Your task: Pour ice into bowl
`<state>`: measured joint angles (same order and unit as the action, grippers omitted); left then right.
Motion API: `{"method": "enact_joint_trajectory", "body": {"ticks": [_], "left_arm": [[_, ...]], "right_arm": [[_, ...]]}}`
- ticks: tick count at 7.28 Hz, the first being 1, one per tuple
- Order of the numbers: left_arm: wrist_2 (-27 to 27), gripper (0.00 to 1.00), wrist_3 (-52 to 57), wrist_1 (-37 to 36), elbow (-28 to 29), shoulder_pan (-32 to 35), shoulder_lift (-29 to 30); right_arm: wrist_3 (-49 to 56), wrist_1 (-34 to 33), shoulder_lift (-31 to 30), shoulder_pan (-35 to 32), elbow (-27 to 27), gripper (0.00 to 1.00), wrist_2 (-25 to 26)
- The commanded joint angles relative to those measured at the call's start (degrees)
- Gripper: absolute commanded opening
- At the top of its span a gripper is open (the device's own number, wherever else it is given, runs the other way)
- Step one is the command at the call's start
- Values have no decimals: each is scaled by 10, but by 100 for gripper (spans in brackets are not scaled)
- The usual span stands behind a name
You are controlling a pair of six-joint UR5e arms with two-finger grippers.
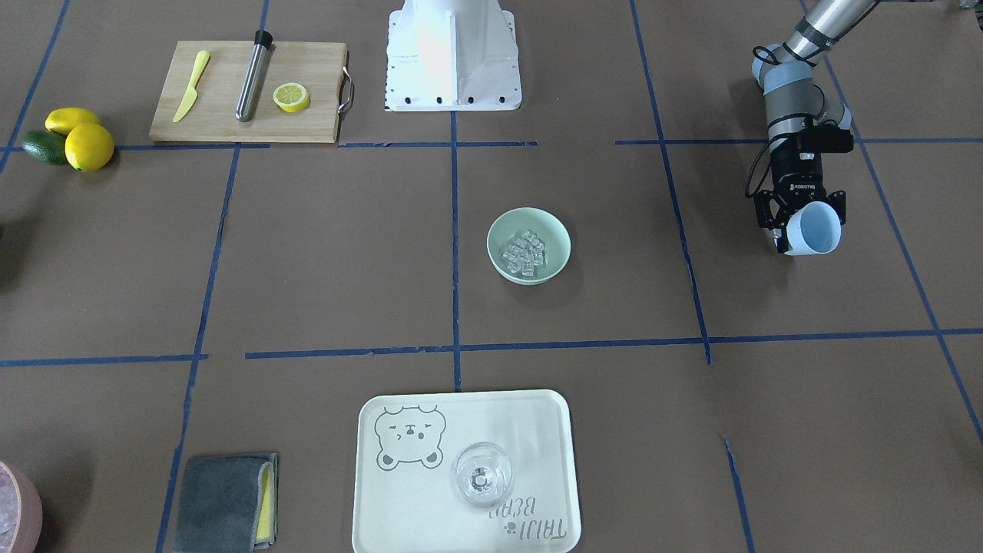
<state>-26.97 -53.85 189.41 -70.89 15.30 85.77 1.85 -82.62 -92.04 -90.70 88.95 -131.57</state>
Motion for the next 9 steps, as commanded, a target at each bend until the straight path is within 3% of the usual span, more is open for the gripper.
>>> {"method": "enact_joint_trajectory", "body": {"ticks": [1, 2, 6, 9], "left_arm": [[0, 81, -1, 0, 8, -1, 1], [1, 92, -1, 0, 9, -1, 3], [3, 100, 0, 2, 7, -2, 3], [3, 100, 4, 22, -37, 12, -9]], "right_arm": [[0, 0, 0, 0, -1, 100, 0], [0, 0, 1, 0, -1, 100, 0], [0, 0, 1, 0, 0, 100, 0], [0, 0, 1, 0, 1, 100, 0]]}}
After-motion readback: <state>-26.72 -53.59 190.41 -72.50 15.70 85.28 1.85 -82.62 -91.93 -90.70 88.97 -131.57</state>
